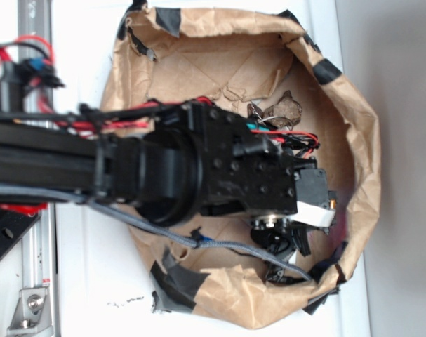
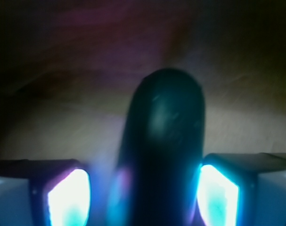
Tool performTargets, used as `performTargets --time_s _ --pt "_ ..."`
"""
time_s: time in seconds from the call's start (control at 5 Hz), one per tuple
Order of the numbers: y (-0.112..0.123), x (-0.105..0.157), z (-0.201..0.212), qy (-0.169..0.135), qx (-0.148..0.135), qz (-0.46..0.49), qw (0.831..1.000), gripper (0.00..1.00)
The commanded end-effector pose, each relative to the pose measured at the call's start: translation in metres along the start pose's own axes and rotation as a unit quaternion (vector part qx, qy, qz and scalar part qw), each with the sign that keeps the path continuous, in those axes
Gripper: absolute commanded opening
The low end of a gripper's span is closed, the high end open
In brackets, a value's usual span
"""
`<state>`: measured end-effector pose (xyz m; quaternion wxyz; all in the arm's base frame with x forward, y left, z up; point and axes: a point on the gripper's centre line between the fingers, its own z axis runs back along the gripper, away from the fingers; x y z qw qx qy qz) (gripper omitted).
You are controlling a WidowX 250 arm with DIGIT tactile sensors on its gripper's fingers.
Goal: Grab the plastic pickle.
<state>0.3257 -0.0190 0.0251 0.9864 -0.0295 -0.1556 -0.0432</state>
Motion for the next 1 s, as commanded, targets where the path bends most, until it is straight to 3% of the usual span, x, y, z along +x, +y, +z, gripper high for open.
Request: performTargets --time_s 0.0,0.2,0.4,0.6,0.8 --pt "0.020 0.015 0.057 -0.074 -0.024 0.011 0.997 0.00" --pt "0.045 -0.001 0.117 -0.087 0.022 0.069 0.994 0.00" --pt "0.053 0.005 0.170 -0.007 0.117 0.121 0.986 0.00" --pt "0.058 0.005 0.179 0.067 0.108 0.115 0.985 0.00" --pt "0.053 0.009 0.171 0.090 0.121 0.126 0.981 0.00"
